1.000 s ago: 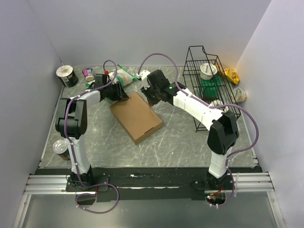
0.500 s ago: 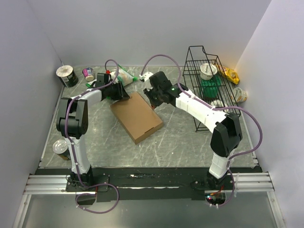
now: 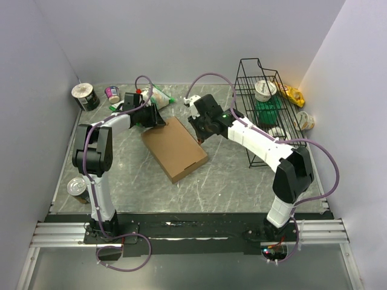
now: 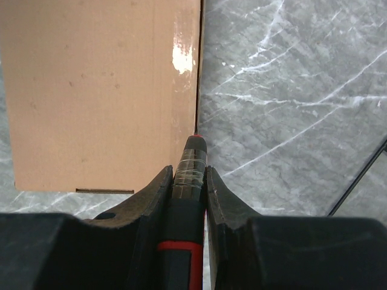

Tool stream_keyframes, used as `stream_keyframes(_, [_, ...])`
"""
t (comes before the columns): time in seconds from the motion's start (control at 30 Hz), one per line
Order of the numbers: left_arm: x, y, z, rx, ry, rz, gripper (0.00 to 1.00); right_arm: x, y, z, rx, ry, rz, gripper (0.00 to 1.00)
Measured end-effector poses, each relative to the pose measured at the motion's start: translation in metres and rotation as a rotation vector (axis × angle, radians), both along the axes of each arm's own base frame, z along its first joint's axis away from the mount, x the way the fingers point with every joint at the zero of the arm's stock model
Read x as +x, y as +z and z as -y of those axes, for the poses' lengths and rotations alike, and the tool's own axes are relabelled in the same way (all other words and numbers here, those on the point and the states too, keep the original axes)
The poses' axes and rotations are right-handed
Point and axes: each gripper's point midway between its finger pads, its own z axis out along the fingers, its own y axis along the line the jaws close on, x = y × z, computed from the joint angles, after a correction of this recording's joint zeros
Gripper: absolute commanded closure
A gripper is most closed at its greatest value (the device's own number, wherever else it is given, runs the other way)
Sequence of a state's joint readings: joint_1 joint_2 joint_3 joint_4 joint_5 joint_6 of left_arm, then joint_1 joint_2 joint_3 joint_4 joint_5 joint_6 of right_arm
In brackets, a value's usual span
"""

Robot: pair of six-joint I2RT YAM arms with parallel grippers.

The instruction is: Unpack the express box

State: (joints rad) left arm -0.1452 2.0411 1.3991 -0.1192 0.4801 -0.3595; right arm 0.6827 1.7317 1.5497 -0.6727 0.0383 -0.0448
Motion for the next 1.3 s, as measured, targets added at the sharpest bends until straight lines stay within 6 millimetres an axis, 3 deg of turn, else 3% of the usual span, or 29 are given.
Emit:
stream_keyframes(0.3, [-0.001,0.003,-0.003,0.036,0.005,0.020,0.70,0.001,0.000,0.001,-0.009,0.006,0.003,1.00])
stream_keyframes(0.33, [-0.002,0.003,-0.005,0.042,0.008,0.019,0.68,0.001,-0.001,0.000,-0.012,0.012,0.004,1.00])
stream_keyframes(0.47, [-0.011,0.004,-0.017,0.075,0.027,-0.003,0.38,0.005,0.000,-0.004,-0.024,0.053,0.013,1.00])
stream_keyframes(0.63, [-0.030,0.005,-0.046,0.083,0.021,-0.057,0.27,0.010,0.001,-0.013,-0.036,0.134,0.028,1.00])
stream_keyframes(0.73, [-0.040,0.023,-0.051,0.054,-0.031,-0.014,0.28,0.016,0.001,-0.020,-0.042,0.179,0.043,1.00])
stream_keyframes(0.9, [-0.038,0.079,-0.015,-0.065,-0.210,0.185,0.44,0.022,0.001,-0.027,-0.045,0.221,0.059,1.00])
stream_keyframes(1.0, [-0.042,0.092,0.015,-0.165,-0.315,0.240,0.53,0.022,0.001,-0.027,-0.046,0.229,0.061,1.00])
stream_keyframes(1.1, [-0.051,0.087,0.038,-0.259,-0.385,0.234,0.58,0.022,0.001,-0.027,-0.046,0.229,0.061,1.00])
stream_keyframes(1.3, [-0.077,0.057,0.052,-0.363,-0.445,0.125,0.65,0.023,0.000,-0.025,-0.034,0.209,0.050,1.00])
